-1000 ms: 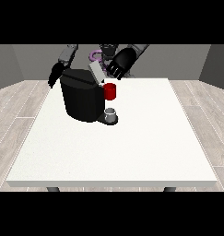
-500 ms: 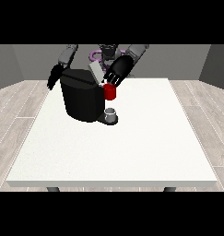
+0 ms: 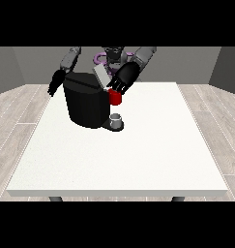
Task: Insert the coffee pod into the coffee machine and close the lid
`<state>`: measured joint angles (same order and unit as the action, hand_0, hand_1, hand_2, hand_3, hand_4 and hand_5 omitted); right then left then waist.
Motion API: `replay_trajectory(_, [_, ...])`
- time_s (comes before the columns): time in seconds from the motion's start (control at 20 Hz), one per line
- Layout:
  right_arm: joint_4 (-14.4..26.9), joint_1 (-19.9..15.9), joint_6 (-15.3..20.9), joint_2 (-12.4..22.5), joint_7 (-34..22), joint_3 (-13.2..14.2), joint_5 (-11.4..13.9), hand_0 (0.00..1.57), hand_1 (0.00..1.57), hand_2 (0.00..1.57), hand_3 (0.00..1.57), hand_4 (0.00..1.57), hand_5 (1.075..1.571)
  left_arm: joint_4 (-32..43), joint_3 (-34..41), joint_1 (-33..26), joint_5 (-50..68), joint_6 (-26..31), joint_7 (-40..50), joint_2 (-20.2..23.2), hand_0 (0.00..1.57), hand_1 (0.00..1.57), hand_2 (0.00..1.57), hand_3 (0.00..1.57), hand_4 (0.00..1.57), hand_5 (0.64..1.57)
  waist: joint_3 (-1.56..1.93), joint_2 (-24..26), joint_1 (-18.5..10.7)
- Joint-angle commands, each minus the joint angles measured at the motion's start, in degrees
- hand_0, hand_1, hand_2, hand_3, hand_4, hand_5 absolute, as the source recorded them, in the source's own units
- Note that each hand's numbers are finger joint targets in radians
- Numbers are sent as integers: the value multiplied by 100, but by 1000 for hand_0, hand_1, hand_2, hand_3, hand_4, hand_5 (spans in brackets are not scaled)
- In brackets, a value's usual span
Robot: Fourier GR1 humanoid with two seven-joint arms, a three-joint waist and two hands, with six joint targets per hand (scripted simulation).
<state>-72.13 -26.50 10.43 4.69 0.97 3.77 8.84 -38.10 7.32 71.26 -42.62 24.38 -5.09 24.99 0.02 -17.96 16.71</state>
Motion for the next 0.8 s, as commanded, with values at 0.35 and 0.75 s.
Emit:
replay_trajectory(0.35, [19, -106, 41, 28, -205, -18, 63, 0, 0, 0, 0, 0, 1571, 104, -15, 32, -90, -277, 33, -214, 1207, 1207, 1244, 1206, 356, 1571, -2, 108, 26])
replay_trajectory(0.75, [66, -61, -16, 92, -139, -2, 62, 0, 0, 0, 0, 0, 1571, 134, -3, 293, -236, -381, 20, 54, 1269, 1269, 1275, 1176, 171, 1571, -1, 6, 148])
